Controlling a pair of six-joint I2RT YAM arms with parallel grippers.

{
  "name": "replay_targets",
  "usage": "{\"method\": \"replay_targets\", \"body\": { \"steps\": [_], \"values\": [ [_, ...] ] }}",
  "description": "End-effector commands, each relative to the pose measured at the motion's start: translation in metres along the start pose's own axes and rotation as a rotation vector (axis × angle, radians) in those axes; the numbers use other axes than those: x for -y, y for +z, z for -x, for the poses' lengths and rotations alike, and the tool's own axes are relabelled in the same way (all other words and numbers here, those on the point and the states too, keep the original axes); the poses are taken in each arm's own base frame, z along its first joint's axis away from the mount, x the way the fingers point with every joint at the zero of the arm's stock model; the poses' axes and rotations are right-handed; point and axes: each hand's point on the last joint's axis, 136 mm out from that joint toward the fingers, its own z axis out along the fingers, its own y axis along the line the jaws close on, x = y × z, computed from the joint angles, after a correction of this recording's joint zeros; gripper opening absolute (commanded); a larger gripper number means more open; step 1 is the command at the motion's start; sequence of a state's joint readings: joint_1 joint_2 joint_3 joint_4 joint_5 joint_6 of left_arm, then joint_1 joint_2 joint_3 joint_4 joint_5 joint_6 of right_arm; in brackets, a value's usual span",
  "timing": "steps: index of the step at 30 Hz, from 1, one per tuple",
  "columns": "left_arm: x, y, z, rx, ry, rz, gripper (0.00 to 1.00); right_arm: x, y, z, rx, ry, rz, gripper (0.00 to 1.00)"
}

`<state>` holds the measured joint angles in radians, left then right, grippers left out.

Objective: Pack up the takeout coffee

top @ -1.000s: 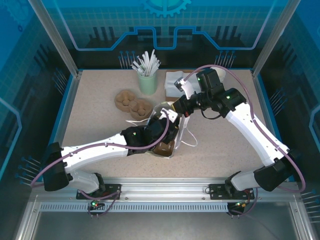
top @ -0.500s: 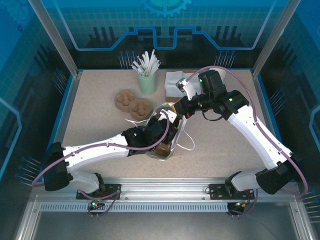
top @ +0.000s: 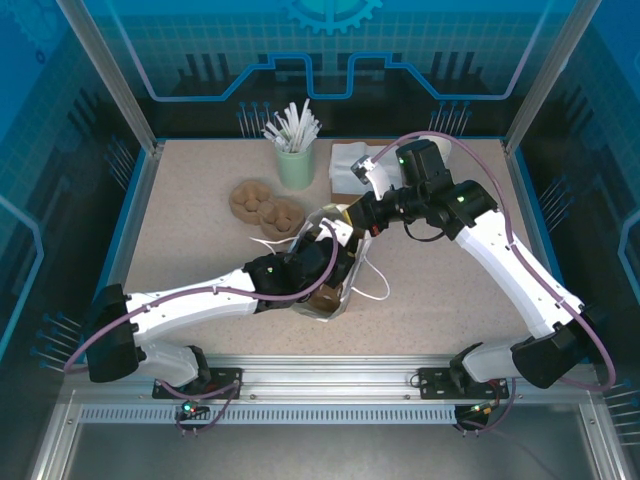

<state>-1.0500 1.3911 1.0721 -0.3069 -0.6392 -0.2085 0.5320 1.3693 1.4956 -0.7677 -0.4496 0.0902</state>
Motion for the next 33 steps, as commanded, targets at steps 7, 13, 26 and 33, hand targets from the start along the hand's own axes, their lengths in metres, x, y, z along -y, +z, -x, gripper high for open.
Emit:
{"method": "replay_targets", "body": {
  "steps": [7, 13, 26, 33],
  "values": [
    [-0.007, -0.009, 0.023, 0.090, -0.062, -0.007, 0.65, -0.020, 0.007, -0.003, -0.011, -0.005, 0.087, 0.00],
    [-0.007, -0.012, 0.022, 0.097, -0.072, -0.016, 0.65, -0.013, 0.008, -0.003, -0.016, 0.002, 0.065, 0.00],
    [-0.012, -0.017, 0.024, 0.147, -0.093, -0.021, 0.65, -0.002, 0.012, -0.004, -0.033, 0.065, 0.070, 0.00],
    [-0.010, -0.009, 0.013, 0.100, -0.090, -0.007, 0.65, -0.005, 0.012, 0.001, -0.025, 0.055, 0.082, 0.00]
  ]
}}
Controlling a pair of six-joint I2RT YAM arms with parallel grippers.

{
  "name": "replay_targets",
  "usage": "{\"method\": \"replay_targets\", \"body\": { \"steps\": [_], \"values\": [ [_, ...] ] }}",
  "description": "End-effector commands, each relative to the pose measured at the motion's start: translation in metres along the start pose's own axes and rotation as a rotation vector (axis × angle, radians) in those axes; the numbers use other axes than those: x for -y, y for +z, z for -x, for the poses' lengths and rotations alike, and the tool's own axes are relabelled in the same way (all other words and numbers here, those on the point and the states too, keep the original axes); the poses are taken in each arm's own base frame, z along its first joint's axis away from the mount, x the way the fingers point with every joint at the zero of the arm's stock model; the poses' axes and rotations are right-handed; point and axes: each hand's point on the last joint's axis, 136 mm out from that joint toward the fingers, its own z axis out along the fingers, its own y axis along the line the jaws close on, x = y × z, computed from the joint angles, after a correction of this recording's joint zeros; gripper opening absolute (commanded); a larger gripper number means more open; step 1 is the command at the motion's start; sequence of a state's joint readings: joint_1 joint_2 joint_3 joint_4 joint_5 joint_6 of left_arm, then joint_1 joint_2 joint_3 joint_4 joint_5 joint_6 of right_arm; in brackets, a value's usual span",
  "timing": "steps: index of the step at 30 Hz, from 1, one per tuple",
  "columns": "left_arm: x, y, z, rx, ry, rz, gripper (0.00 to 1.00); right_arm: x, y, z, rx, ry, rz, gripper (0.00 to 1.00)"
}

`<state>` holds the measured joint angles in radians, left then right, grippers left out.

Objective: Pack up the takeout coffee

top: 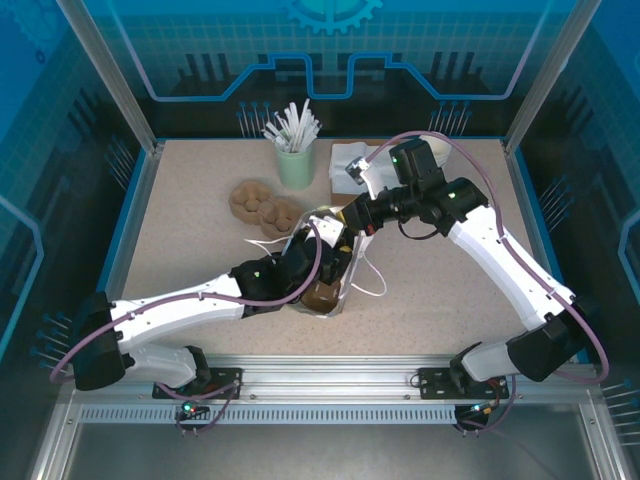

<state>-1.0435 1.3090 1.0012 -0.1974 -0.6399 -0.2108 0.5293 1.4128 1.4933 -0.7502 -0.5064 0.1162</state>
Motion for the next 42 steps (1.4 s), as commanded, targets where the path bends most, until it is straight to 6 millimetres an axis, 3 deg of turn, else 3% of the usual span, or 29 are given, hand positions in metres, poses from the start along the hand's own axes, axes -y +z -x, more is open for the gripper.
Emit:
{"method": "replay_targets", "body": {
  "steps": [1, 25, 42],
  "values": [
    [-0.003, 0.004, -0.004, -0.003, -0.016, 0.020, 0.65, -0.005, -0.002, 0.004, 0.003, 0.012, 0.026, 0.00],
    [-0.014, 0.015, -0.030, -0.091, 0.029, 0.097, 0.65, -0.021, -0.007, 0.006, 0.017, -0.019, 0.045, 0.00],
    [-0.011, 0.015, -0.029, -0.096, 0.024, 0.083, 0.65, -0.033, -0.009, 0.014, 0.034, -0.081, 0.044, 0.00]
  ]
}}
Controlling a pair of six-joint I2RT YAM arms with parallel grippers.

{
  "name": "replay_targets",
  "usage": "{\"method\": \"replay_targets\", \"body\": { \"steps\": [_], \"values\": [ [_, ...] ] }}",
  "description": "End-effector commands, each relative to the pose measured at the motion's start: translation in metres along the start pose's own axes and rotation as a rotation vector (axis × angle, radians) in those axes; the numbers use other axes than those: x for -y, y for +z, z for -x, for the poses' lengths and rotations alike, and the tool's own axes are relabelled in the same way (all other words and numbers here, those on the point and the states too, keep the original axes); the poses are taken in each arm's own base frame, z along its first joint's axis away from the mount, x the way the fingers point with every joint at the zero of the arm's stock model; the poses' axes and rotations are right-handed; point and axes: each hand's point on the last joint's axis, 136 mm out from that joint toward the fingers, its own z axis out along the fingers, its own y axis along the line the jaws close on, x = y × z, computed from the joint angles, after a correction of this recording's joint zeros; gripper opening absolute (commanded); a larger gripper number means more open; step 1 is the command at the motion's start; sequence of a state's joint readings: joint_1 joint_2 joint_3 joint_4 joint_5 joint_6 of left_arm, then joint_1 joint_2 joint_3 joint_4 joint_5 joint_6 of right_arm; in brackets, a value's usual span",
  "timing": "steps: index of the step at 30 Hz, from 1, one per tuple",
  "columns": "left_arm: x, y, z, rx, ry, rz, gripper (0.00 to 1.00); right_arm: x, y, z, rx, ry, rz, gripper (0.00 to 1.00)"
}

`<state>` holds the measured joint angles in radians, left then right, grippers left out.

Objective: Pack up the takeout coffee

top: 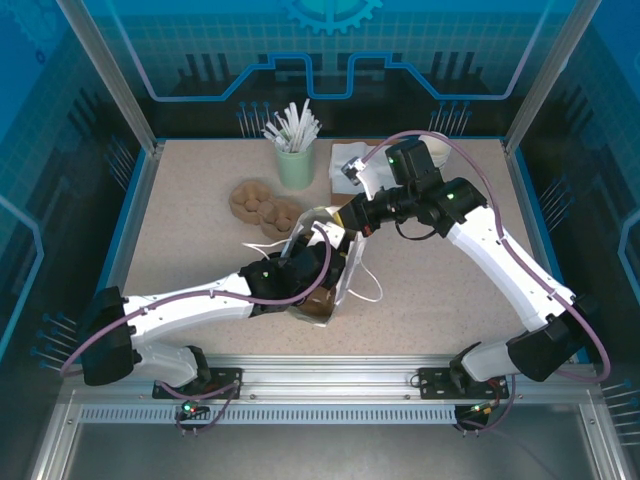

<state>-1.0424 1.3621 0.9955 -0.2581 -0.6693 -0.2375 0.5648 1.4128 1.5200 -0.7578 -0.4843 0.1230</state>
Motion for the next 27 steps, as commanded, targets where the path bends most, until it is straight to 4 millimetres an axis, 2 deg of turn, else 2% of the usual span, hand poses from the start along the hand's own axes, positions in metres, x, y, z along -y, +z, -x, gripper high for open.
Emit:
{"method": "replay_targets", "body": {
  "steps": [1, 10, 14, 27],
  "values": [
    [-0.005, 0.002, -0.002, -0.011, -0.014, 0.022, 0.65, -0.021, -0.009, 0.010, 0.031, -0.061, 0.041, 0.00],
    [-0.009, 0.004, -0.004, -0.010, 0.003, 0.042, 0.65, -0.028, -0.010, 0.009, 0.036, -0.076, 0.037, 0.00],
    [-0.005, 0.009, -0.012, -0.047, 0.009, 0.043, 0.65, -0.027, -0.010, 0.008, 0.037, -0.077, 0.034, 0.00],
    [-0.005, 0.021, -0.020, -0.158, -0.004, 0.061, 0.66, -0.008, 0.010, 0.007, 0.033, -0.028, 0.041, 0.00]
  ]
}}
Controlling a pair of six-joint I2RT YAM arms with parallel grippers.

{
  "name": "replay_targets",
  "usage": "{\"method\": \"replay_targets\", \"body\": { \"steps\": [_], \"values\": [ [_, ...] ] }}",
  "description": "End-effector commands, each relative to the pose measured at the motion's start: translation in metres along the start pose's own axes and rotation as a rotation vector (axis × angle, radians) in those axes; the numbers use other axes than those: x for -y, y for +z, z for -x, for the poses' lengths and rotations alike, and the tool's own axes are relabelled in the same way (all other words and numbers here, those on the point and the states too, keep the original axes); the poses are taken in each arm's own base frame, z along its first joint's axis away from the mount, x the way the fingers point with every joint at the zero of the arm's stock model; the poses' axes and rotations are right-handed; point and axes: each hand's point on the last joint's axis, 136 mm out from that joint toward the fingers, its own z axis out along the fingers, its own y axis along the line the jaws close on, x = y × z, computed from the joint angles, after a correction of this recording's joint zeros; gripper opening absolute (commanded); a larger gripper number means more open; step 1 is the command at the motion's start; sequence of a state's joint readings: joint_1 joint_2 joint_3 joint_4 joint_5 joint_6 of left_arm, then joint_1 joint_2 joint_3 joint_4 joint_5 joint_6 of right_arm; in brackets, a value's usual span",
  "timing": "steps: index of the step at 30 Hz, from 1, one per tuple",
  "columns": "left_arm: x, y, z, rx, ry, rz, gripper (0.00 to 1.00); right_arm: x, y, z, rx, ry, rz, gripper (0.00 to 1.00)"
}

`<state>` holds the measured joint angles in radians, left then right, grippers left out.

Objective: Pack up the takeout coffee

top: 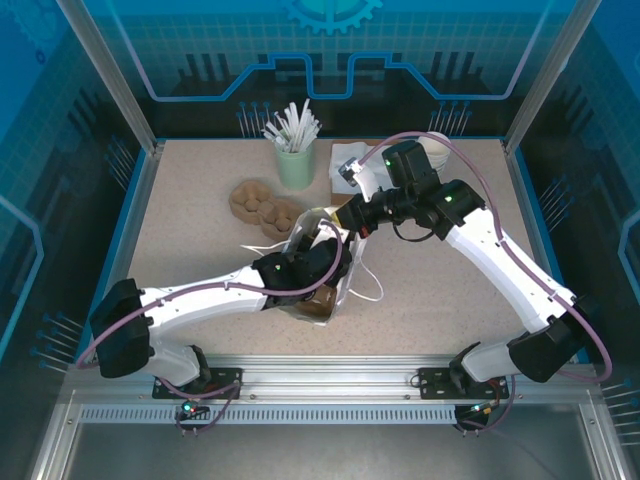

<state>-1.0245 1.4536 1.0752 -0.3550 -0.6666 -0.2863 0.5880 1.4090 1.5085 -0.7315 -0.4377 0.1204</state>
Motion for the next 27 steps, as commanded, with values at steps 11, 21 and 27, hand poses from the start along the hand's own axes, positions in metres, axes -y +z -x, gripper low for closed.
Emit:
{"method": "replay_targets", "body": {
  "steps": [11, 21, 27],
  "values": [
    [-0.006, 0.021, -0.014, -0.182, -0.051, 0.017, 0.66, 0.011, 0.016, 0.005, 0.009, 0.091, 0.121, 0.00],
    [-0.002, 0.037, -0.011, -0.246, -0.068, 0.006, 0.66, 0.030, 0.023, -0.001, -0.003, 0.180, 0.120, 0.00],
    [-0.002, 0.045, -0.016, -0.307, -0.094, 0.001, 0.67, 0.030, 0.031, -0.004, -0.019, 0.218, 0.157, 0.02]
  ]
}}
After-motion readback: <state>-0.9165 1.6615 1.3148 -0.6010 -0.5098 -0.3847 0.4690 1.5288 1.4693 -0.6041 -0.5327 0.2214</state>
